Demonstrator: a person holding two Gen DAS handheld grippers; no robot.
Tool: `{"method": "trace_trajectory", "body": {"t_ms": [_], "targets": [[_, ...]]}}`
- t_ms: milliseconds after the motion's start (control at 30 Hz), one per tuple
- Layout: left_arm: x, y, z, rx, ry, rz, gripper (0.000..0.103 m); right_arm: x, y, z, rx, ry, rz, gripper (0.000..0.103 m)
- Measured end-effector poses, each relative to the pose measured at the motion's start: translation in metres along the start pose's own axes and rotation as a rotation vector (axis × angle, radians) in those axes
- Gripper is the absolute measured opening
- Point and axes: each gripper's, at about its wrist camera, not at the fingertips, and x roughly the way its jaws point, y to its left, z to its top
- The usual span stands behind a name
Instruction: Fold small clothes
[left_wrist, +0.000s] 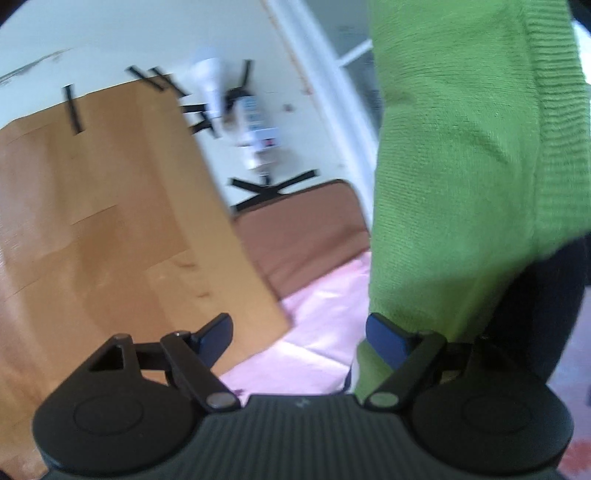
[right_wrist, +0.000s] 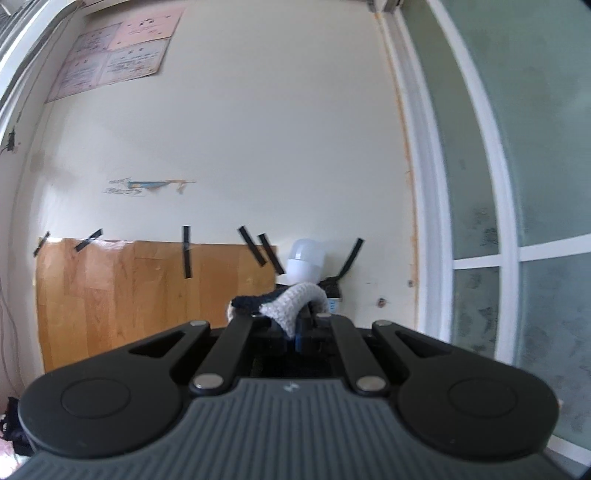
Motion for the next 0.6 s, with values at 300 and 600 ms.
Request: {"method": "trace_trajectory", "body": {"t_ms": [300,600], "targets": [[-0.028,-0.032,-0.021,0.141,0.011,-0.152,0.083,0.006,-0.028,-0.010,0.041,0.022,-0.059,0.006],[0.025,-0.059,-0.004,0.116,0.094,-0.034,0.007,-0.002,-0.031,-0.006,0.050,0.016,-0.066,0.006]]}}
